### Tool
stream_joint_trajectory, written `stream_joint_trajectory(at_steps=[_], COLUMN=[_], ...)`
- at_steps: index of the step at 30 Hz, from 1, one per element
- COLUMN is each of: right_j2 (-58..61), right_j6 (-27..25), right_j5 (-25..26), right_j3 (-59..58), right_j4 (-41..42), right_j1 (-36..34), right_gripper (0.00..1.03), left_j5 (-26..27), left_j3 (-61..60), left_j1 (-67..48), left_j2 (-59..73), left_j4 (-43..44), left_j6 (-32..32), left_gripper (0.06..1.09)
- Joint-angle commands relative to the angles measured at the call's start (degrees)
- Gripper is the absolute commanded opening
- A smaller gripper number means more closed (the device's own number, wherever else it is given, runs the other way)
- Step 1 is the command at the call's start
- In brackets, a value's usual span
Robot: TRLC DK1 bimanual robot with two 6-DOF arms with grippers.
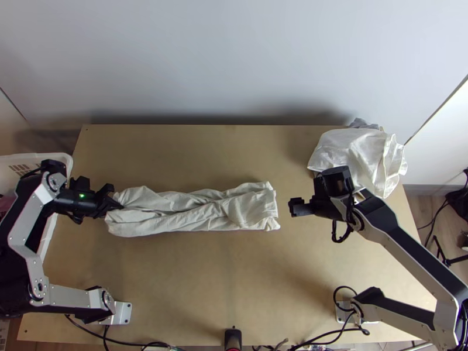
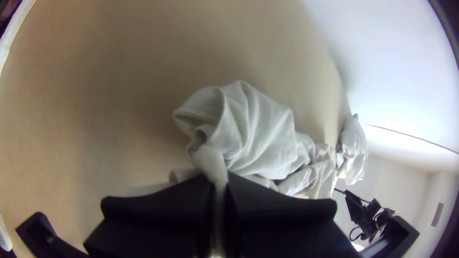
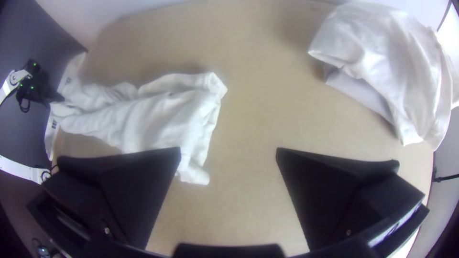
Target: Fold the t-shirt
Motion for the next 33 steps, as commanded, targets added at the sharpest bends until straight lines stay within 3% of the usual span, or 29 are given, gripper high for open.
stream_joint_trajectory(at_steps=[1, 8, 21, 33], right_j2=[-0.01, -1.77, -4.58, -6.96], right_j6=[0.37, 0.37, 0.37, 0.55], right_j5=[-0.01, -0.01, -0.01, -0.01], right_j3=[-1.75, -4.3, -5.97, -8.52], right_j4=[1.78, 1.95, 3.01, 4.68], right_j1=[0.13, -0.14, -0.49, -0.58], right_gripper=[0.92, 0.92, 0.92, 0.92], left_j5=[-1.06, -2.3, -11.52, -17.06], left_j3=[6.54, 14.63, 16.74, 28.16], left_j1=[-3.19, -15.84, -30.26, -40.28], left_j2=[-1.51, -0.28, 5.96, 15.19], left_j4=[-10.04, -9.52, -6.18, -7.5], left_j6=[1.19, -8.21, -11.55, -20.51], left_gripper=[0.11, 0.11, 0.12, 0.12])
